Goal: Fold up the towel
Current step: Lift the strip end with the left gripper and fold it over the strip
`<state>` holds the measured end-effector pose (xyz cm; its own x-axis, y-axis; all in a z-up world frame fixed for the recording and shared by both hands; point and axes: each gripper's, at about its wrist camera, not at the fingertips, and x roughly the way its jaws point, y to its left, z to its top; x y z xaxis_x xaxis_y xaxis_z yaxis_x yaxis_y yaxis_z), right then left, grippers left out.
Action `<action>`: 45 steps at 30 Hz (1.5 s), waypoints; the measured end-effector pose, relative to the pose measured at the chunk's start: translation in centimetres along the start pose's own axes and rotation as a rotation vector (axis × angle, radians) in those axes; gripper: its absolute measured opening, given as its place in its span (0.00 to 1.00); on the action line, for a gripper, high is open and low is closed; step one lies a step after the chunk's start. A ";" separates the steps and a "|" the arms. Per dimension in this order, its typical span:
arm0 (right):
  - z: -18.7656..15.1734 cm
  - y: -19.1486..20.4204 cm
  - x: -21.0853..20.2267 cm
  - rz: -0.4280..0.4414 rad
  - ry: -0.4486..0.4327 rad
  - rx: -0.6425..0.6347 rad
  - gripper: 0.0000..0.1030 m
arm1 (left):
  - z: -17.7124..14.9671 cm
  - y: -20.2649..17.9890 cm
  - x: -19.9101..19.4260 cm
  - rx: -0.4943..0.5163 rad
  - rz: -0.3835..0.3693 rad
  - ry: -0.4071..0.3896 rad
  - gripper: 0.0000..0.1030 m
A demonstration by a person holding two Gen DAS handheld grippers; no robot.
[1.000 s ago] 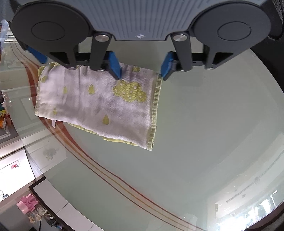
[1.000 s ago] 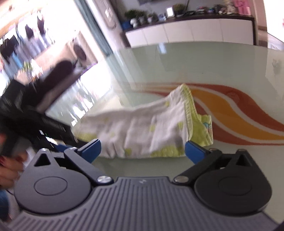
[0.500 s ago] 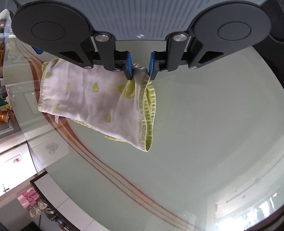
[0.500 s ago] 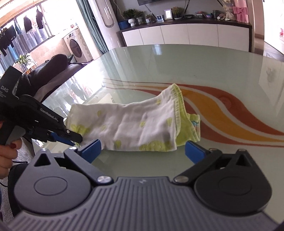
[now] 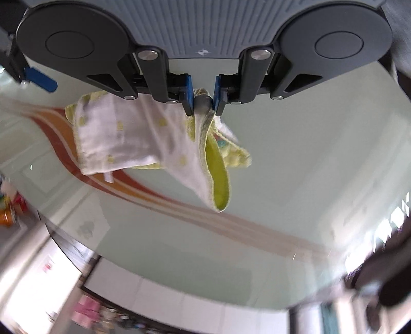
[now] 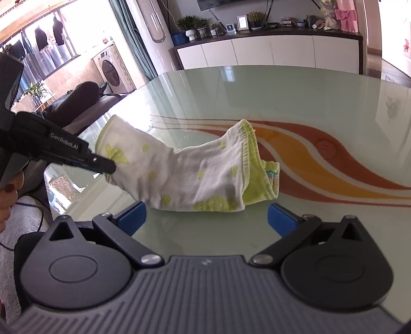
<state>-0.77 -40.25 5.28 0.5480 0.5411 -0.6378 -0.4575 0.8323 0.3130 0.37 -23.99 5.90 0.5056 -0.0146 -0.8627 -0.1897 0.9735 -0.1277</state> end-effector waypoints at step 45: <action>-0.3 0.3 -1.3 0.002 -0.054 -0.059 1.00 | 1.7 -4.2 2.3 0.073 -0.290 0.039 0.41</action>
